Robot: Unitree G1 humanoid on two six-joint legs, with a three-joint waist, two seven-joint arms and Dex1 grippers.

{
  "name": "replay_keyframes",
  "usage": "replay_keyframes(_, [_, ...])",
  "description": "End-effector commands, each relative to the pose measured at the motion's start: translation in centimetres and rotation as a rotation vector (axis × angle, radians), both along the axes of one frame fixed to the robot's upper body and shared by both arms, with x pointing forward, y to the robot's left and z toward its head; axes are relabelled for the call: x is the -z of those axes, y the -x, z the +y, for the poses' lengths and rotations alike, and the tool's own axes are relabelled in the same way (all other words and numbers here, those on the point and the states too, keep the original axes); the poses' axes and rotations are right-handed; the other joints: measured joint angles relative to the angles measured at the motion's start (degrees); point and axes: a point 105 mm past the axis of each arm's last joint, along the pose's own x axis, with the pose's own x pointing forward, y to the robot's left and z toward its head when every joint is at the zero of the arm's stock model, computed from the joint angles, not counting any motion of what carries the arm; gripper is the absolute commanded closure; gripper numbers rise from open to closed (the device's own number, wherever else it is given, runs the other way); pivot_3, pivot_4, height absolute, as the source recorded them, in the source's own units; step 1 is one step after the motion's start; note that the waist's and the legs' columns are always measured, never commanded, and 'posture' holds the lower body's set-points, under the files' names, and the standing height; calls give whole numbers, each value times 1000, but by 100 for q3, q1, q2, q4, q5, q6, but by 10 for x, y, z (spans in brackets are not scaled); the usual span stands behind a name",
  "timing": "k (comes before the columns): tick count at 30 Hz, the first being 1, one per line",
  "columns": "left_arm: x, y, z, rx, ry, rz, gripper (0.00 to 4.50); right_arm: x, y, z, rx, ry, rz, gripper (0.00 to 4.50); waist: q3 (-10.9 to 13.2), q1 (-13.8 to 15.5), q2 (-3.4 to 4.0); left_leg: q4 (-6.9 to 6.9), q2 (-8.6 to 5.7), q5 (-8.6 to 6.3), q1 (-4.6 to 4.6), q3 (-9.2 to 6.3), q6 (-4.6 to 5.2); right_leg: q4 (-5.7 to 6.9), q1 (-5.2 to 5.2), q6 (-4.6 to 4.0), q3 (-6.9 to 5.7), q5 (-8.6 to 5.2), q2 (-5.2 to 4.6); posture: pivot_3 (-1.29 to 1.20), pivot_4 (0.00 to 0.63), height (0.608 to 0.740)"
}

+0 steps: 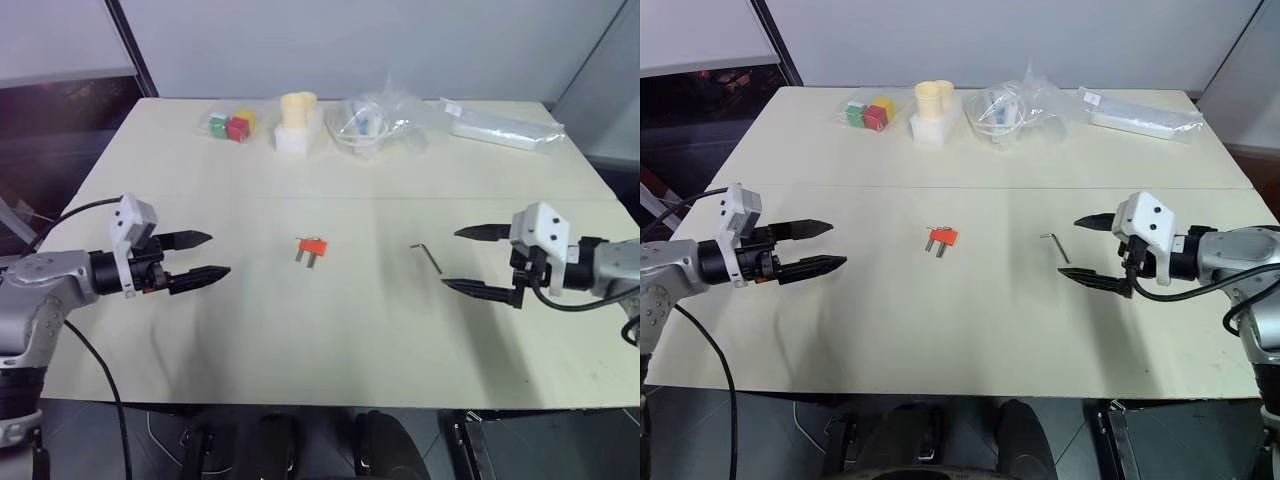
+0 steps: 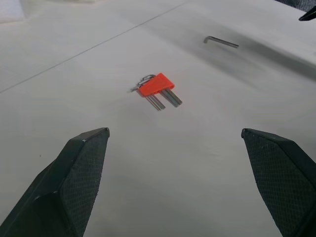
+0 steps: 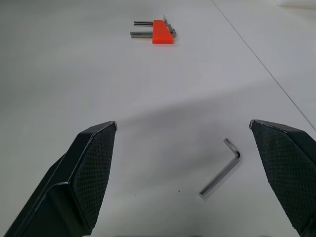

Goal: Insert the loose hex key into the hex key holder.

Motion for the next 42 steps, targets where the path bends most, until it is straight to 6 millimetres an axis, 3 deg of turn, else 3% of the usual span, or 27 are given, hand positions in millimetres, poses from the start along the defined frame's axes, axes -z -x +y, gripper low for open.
replay_keyframes(1, [-8,-2,0,2,-13,-39,27,-12,2,2,-10,1,-45,0,0,1,0,0,0,0,0,0,0,0,0,0,0,0,0,0,150,740])
replay_keyframes(32, [-1,-4,-7,-3,-7,-35,27,-9,2,9,17,-23,-64,0,0,2,0,0,-1,0,0,0,0,1,-1,5,0,3,0,0,150,740])
replay_keyframes(36, [2,-7,-14,-16,0,-91,27,-10,-14,29,26,-99,-168,0,0,-16,0,0,-1,0,0,1,0,2,-1,10,0,6,0,0,150,740])
replay_keyframes(42, [15,-5,-24,-26,20,-97,27,14,-39,74,-42,-196,-170,0,0,-39,-1,0,-2,2,0,1,-3,10,-6,21,0,12,3,0,150,740])
